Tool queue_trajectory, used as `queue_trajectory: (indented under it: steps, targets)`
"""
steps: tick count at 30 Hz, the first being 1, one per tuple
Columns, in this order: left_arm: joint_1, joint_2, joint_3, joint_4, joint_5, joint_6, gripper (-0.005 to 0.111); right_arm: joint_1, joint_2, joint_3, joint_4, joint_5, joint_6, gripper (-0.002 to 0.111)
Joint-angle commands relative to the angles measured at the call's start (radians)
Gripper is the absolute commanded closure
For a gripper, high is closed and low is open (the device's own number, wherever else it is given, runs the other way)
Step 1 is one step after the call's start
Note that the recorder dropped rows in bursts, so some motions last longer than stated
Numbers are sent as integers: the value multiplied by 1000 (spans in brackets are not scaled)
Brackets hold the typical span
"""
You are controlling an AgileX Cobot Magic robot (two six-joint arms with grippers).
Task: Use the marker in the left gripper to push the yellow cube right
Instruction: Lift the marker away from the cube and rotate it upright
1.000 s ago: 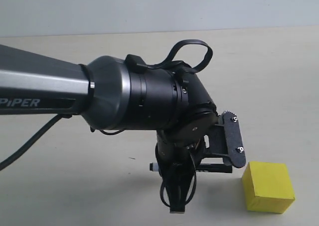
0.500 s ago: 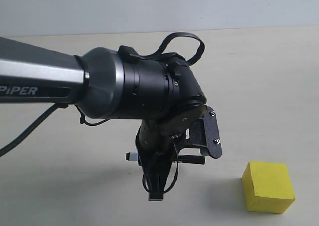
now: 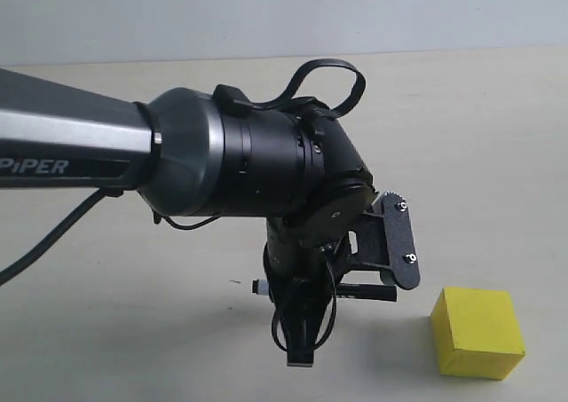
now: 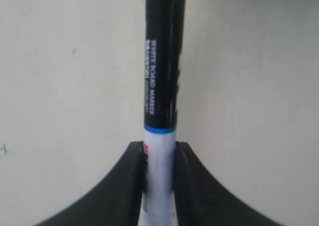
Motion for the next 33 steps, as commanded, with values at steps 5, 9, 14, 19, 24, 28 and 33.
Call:
queue_trajectory:
  steps: [5, 9, 14, 19, 24, 28, 33]
  targets:
    - [-19, -2, -6, -71, -29, 43, 107, 1, -6, 4, -3, -5, -1, 108]
    - [-41, -2, -6, -78, -13, 90, 107, 1, -6, 4, -3, -5, -1, 108]
    - [9, -11, -6, -107, -24, 32, 107, 1, -6, 4, -3, -5, -1, 108]
    - [163, -91, 30, -210, 47, 25, 107, 1, -6, 4, -3, -5, -1, 108]
    - [243, -196, 137, -232, -49, -4, 107, 1, -6, 4, -3, -5, -1, 108]
    - [282, -272, 222, -226, -161, -59, 107, 1, -6, 4, -3, -5, -1, 108]
    - [323, -329, 274, -226, -191, -87, 107, 1, -6, 4, -3, -5, -1, 108]
